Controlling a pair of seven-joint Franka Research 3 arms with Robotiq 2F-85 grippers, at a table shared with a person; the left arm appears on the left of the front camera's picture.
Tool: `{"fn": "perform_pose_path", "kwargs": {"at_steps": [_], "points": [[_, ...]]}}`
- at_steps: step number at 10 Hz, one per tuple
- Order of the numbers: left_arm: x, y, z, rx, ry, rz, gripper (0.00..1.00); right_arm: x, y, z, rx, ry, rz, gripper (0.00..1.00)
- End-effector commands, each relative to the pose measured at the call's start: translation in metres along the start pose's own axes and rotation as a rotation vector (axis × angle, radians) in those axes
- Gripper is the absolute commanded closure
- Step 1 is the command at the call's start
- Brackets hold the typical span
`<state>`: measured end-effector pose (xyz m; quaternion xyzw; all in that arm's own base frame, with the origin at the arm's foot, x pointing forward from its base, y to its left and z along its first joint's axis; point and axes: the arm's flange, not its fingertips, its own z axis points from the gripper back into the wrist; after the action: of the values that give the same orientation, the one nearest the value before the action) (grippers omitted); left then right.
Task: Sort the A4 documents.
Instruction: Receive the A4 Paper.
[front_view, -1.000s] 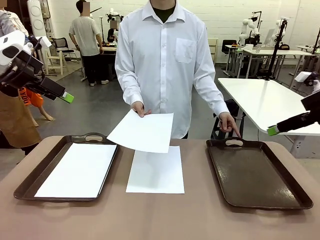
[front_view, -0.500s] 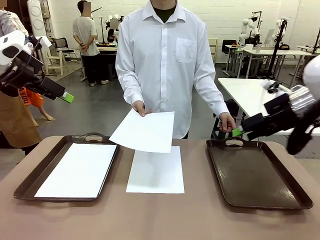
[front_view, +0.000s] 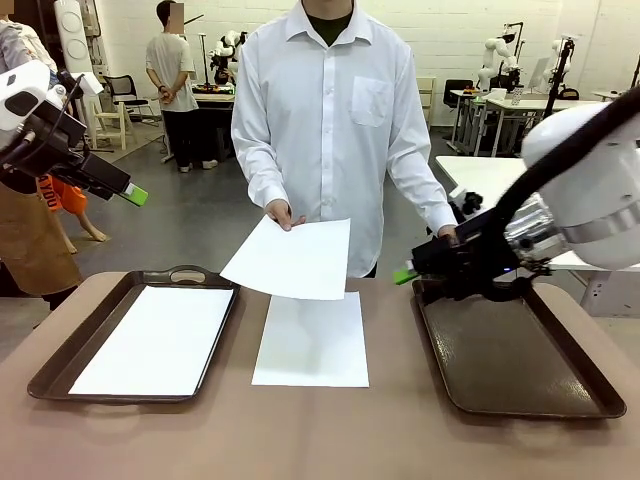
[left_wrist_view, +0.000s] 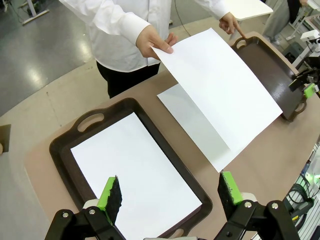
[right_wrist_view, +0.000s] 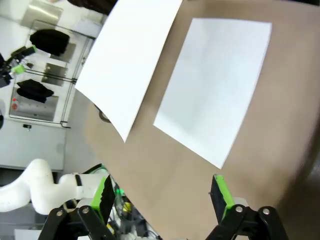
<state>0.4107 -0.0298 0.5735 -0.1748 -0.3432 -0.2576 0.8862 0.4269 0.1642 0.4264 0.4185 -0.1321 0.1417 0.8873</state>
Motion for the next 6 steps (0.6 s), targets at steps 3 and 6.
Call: {"fn": "perform_pose_path", "kwargs": {"at_steps": [3, 6], "points": [[0.000, -0.001, 0.000, 0.005, 0.002, -0.002, 0.00, 0.034, -0.007, -0.048, 0.140, 0.053, -0.118, 0.00], [0.000, -0.001, 0.000, 0.005, 0.002, -0.002, 0.00, 0.059, -0.018, -0.077, 0.204, 0.052, -0.191, 0.00]]}}
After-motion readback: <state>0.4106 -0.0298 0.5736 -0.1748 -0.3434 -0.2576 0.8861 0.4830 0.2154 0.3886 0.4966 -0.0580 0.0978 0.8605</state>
